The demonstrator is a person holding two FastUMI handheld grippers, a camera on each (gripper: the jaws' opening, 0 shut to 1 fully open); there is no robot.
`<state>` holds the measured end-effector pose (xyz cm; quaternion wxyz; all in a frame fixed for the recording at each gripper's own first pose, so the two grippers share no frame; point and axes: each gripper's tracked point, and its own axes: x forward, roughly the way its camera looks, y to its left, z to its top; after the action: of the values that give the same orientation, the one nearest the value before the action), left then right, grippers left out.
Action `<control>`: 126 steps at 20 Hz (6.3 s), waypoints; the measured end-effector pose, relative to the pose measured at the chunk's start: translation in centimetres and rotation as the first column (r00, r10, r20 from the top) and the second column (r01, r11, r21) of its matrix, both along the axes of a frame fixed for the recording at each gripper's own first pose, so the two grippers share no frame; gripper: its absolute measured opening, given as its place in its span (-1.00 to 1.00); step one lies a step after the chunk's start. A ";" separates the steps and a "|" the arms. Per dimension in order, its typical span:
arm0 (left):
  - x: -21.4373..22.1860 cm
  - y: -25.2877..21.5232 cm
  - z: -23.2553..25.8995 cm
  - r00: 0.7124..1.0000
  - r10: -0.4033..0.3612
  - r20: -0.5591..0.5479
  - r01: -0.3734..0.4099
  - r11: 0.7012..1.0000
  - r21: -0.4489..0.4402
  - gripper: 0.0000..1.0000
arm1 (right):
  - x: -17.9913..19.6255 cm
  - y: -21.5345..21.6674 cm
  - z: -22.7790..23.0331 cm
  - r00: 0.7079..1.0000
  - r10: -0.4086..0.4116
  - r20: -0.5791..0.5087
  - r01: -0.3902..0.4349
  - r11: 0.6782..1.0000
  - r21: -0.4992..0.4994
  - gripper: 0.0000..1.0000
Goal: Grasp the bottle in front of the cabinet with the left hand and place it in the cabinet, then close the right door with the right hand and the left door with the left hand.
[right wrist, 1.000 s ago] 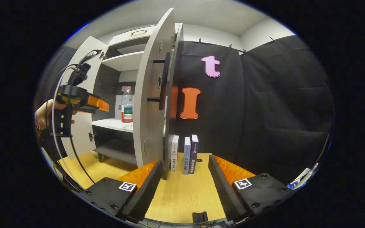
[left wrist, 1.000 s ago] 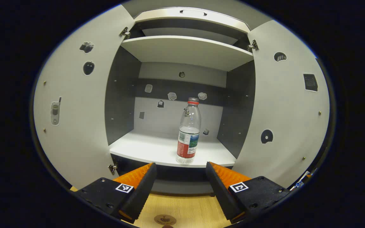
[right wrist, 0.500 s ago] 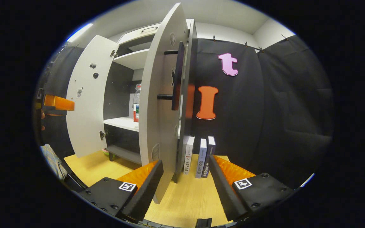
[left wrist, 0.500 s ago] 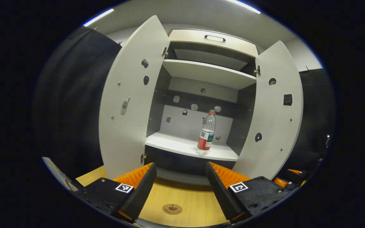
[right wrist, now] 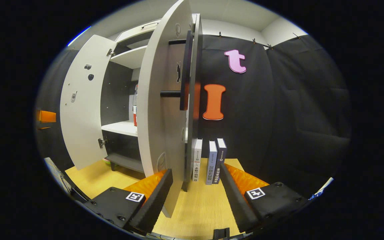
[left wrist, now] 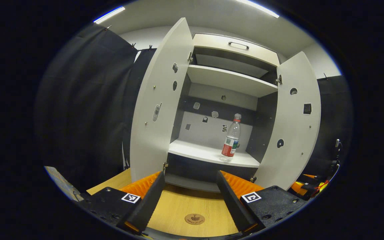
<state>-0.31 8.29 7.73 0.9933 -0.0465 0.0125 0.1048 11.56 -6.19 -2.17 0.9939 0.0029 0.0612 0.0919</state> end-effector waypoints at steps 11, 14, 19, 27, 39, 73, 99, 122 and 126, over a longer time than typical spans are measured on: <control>2.6 4.3 0.2 0.993 -0.118 0.008 0.118 0.993 0.023 0.90 | -0.3 7.1 0.3 0.997 -0.082 0.011 0.082 0.997 0.007 0.89; 2.5 5.7 0.1 0.992 -0.128 0.012 0.128 0.992 0.016 0.90 | 0.3 9.7 0.5 0.997 -0.080 0.023 0.080 0.997 0.003 0.89; 1.8 8.5 0.5 0.993 -0.120 0.021 0.119 0.993 0.026 0.89 | 2.1 13.1 0.4 0.995 -0.094 0.022 0.093 0.995 0.031 0.89; -0.2 12.6 0.8 0.997 -0.074 0.025 0.073 0.997 0.017 0.89 | 4.7 18.9 0.8 0.998 -0.048 0.034 0.047 0.999 0.023 0.92; -0.1 18.4 0.5 0.999 0.032 0.022 -0.032 0.999 0.018 0.89 | 1.4 17.3 4.0 0.993 -0.076 0.085 0.076 0.997 0.002 0.92; 2.9 18.2 -0.8 0.994 0.111 -0.007 -0.109 0.986 0.124 0.87 | -4.9 7.4 3.6 0.979 -0.188 0.074 0.185 0.982 0.045 0.91; 10.0 7.0 -2.1 0.991 -0.133 -0.033 0.135 0.987 0.090 0.88 | -5.3 3.2 3.8 0.961 -0.267 0.069 0.265 0.964 0.031 0.92; 20.2 -2.3 -2.0 0.961 -0.278 0.014 0.275 0.957 0.091 0.84 | -4.2 -0.2 3.1 0.938 -0.345 0.040 0.343 0.938 0.047 0.92; 20.5 -2.4 -2.4 0.963 -0.271 0.003 0.269 0.959 0.093 0.89 | -3.2 -0.9 2.9 0.936 -0.350 0.034 0.348 0.936 0.043 0.92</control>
<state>20.21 5.89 5.37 0.9995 0.0004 0.0059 -0.0316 8.35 -7.11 0.78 0.9952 0.0301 0.0377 -0.0847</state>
